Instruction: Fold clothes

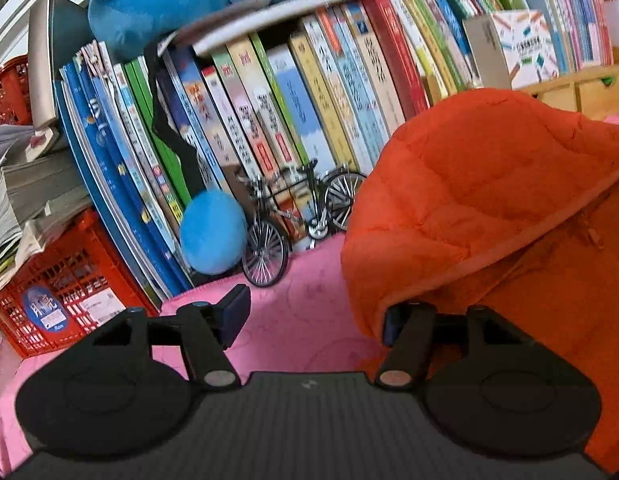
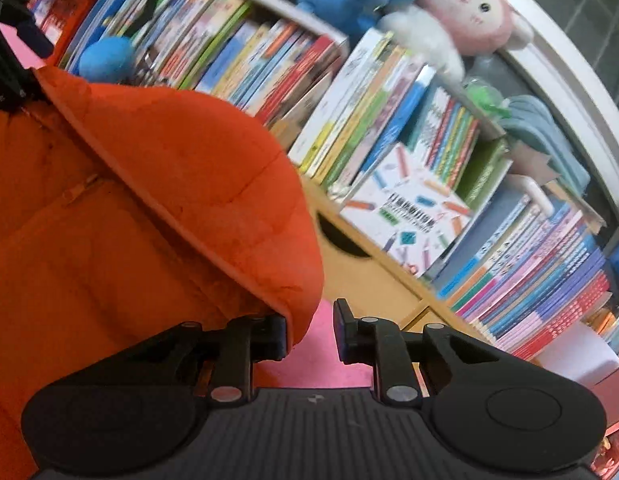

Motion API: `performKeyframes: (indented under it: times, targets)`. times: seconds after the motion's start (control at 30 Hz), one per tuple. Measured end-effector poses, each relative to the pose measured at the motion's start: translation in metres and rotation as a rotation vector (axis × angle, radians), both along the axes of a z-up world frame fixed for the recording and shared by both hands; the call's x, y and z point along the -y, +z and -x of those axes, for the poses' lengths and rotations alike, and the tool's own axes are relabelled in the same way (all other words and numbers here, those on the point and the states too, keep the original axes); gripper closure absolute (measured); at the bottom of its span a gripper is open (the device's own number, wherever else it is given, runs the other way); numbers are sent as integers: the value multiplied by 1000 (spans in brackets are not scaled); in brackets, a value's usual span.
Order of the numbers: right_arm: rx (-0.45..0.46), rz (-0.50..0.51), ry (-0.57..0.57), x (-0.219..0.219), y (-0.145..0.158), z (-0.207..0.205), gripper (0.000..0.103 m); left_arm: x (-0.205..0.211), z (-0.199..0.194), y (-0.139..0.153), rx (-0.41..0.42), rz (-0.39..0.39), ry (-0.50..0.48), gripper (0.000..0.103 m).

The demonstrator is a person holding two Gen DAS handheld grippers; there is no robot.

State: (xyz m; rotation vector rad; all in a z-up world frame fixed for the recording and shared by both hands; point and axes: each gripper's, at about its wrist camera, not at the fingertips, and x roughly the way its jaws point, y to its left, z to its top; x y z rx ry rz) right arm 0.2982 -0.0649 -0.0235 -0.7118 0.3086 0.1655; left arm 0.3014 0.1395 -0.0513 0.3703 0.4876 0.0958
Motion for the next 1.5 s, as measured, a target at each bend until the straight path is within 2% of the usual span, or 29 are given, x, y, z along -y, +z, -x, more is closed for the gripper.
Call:
performKeyframes:
  times: [0.17,0.27,0.37,0.4,0.47,0.5,0.7,0.77,0.83,1.03,1.1,1.13,1.2,1.3,1.33,1.37,1.4,1.43,1.5]
  targets:
    - [-83,-4,-20,2,-15,-9,78,-9,-9,-9,-72,56,19,33]
    - [-125,11,-23,-1,-24,-13,78,-6,-13,-14,-100,45,27,32]
    - [-115,35,30,-9,-25,-9,77,-2,-10,-12,-96,31,0,33]
    - [-107,24,57,-10,-21,-5,74,-2,-7,-8,-90,46,-4,33]
    - [-79,-6,80,-11,-10,5,55,-2,2,2,-78,85,-2,35]
    - [-66,-25,82,-11,-2,11,51,-1,6,6,-69,98,-4,35]
    - [-87,-100,116,-11,24,25,42,12,27,26,-48,94,-38,35]
    - [-97,-120,127,-12,30,32,33,17,33,32,-45,101,-49,35]
    - [-109,-143,141,-10,35,39,30,21,39,38,-43,113,-62,35]
    - [-110,-186,156,-5,49,61,27,29,57,49,-28,192,-92,35]
    - [-93,-230,152,-1,54,62,24,29,58,54,-6,243,-80,35]
    - [-84,-259,147,1,58,63,18,30,55,56,6,265,-66,35]
    - [-65,-356,124,7,66,57,13,33,48,60,26,305,-40,35]
    - [-107,-604,74,20,82,33,15,41,27,56,35,346,15,35]
    - [-131,-679,59,23,85,22,25,42,19,52,29,370,36,35]
    - [-166,-724,38,24,83,12,44,42,10,47,19,398,59,35]
    - [-200,-770,17,24,81,1,51,42,3,41,5,421,83,35]
    - [-234,-816,-5,25,79,-10,58,42,-4,34,-11,441,108,35]
    - [-289,-865,-36,23,67,-25,58,44,-13,16,-45,458,135,35]
